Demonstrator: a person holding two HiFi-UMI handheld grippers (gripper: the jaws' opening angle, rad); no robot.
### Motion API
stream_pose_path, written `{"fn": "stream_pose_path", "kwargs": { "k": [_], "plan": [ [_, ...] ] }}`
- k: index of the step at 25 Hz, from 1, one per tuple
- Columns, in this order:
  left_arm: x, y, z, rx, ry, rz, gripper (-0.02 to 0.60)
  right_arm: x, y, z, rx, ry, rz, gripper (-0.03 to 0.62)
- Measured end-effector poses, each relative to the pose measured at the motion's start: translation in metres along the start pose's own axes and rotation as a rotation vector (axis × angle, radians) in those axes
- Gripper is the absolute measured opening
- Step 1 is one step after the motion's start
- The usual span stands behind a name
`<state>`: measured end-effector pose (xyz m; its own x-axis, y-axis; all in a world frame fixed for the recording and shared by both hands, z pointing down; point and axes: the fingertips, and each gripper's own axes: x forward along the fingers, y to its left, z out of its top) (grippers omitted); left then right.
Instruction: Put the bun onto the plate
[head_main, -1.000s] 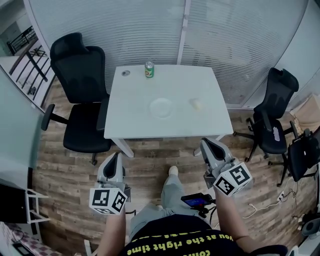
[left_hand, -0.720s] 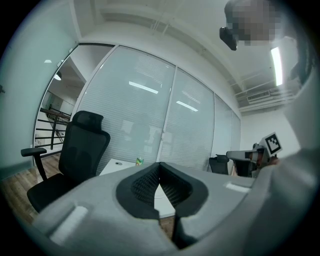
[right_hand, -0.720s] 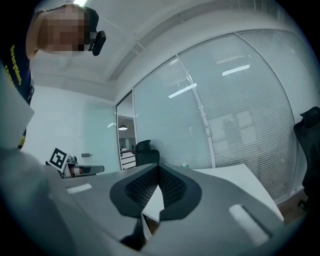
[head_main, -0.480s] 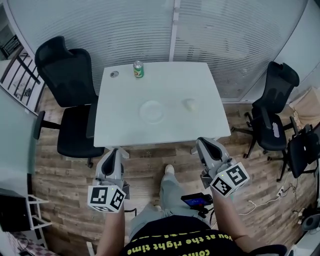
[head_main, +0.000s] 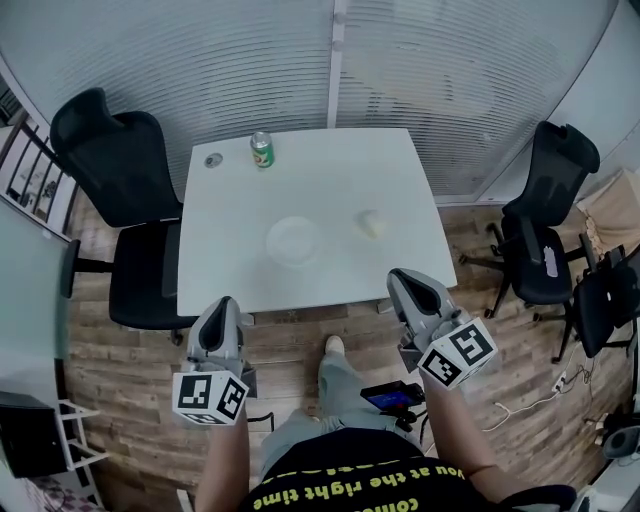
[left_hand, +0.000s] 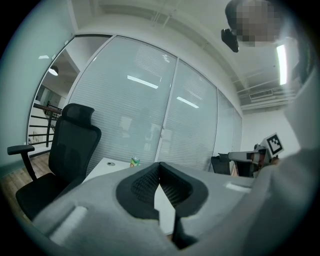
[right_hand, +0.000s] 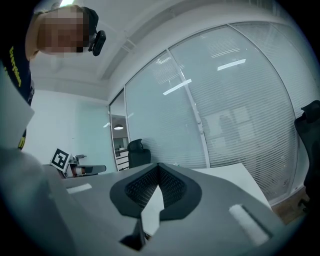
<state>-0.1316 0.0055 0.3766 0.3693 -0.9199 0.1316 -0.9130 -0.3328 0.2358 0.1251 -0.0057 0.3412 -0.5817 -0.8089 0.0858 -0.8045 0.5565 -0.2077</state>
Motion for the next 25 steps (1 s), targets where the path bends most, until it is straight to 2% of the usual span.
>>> {"fn": "stream_pose_path", "kwargs": {
  "k": [8, 19, 25],
  "plan": [
    [0.046, 0.009, 0.021, 0.004, -0.021, 0.030, 0.001, 0.041, -0.035, 0.020, -0.015, 0.008, 0.035, 0.006],
    [0.087, 0.033, 0.031, -0.002, -0.036, 0.127, 0.001, 0.100, -0.072, 0.032, -0.030, 0.036, 0.120, 0.006],
    [0.108, 0.036, 0.040, -0.010, -0.059, 0.153, 0.000, 0.124, -0.089, 0.036, -0.036, 0.040, 0.148, 0.006]
  ]
}}
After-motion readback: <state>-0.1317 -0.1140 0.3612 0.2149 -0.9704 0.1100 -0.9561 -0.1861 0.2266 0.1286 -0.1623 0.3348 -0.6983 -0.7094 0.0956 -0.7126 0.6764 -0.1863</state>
